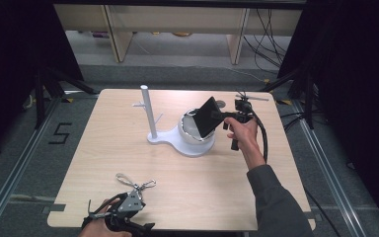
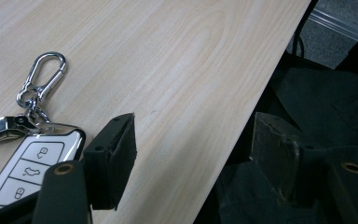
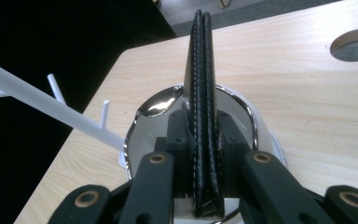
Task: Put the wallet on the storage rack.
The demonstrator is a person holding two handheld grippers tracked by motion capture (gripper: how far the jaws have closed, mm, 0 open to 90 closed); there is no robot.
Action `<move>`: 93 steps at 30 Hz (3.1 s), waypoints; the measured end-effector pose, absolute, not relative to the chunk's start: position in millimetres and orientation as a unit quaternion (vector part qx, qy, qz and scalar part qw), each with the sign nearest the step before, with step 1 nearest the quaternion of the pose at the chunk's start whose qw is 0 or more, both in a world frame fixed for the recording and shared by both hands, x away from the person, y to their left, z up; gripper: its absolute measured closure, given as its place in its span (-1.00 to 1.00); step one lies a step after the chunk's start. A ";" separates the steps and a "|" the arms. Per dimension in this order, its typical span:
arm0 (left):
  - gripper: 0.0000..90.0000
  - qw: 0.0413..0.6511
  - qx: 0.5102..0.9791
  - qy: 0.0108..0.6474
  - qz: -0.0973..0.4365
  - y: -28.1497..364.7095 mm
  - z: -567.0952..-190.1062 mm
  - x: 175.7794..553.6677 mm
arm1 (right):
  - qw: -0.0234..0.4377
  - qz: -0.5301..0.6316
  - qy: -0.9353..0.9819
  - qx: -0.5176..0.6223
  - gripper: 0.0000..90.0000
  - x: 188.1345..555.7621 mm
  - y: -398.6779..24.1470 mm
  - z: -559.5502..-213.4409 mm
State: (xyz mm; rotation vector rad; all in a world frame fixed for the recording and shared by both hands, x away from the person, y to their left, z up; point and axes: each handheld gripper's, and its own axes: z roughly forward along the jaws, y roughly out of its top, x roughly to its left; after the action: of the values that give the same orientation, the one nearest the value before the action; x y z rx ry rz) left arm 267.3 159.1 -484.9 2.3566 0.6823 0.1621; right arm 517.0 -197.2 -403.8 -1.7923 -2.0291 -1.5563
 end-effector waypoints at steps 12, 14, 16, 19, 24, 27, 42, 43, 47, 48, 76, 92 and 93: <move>-0.32 0.333 0.904 0.261 0.058 160.5 -485.6 267.2 | 0.006 -0.499 -0.655 -0.567 0.75 526.2 -190.7 -423.1; -0.32 0.333 0.905 0.260 0.058 160.2 -485.7 267.1 | 0.003 -0.498 -0.656 -0.567 0.75 526.6 -189.7 -427.6; -0.32 0.334 0.904 0.260 0.058 160.3 -485.6 267.2 | 0.012 -0.495 -0.656 -0.570 0.75 526.8 -186.5 -431.0; -0.33 0.338 0.901 0.266 0.054 160.7 -486.0 267.2 | 0.015 -0.493 -0.660 -0.567 0.75 528.0 -181.6 -434.7; -0.33 0.338 0.903 0.261 0.054 161.3 -485.7 267.5 | 0.020 -0.488 -0.662 -0.569 0.73 527.5 -179.1 -436.7; -0.33 0.336 0.904 0.259 0.052 160.9 -486.0 267.3 | 0.003 -0.488 -0.675 -0.554 0.69 530.4 -181.2 -438.4; -0.34 0.344 0.896 0.273 0.060 164.1 -484.1 268.2 | -0.024 -0.460 -0.680 -0.570 0.28 517.0 -204.6 -413.8; -0.34 0.345 0.897 0.269 0.063 165.3 -483.1 269.0 | -0.042 -0.463 -0.688 -0.557 0.28 516.6 -209.9 -412.9; -0.34 0.349 0.891 0.285 0.063 167.6 -481.2 268.5 | -0.056 -0.468 -0.696 -0.541 0.25 508.9 -221.8 -407.1; -0.34 0.351 0.891 0.283 0.063 168.0 -480.7 268.9 | -0.060 -0.466 -0.701 -0.537 0.24 506.2 -223.9 -405.3; -0.35 0.360 0.880 0.302 0.070 174.1 -477.5 273.0 | -0.055 -0.483 -0.730 -0.480 -0.03 426.6 -233.2 -418.9; -0.41 0.362 0.876 0.305 0.090 179.7 -466.5 284.6 | -0.060 -0.449 -0.754 -0.475 -0.14 392.8 -228.2 -450.9; -0.41 0.370 0.871 0.313 0.086 178.8 -466.9 284.7 | -0.063 -0.447 -0.756 -0.474 -0.16 391.1 -227.3 -451.8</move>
State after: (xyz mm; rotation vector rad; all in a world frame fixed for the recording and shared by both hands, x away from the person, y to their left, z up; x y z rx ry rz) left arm 284.7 178.8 -466.9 2.2340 0.8044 0.2200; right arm 391.1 -227.3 -451.8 -1.5526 -2.4762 -1.4631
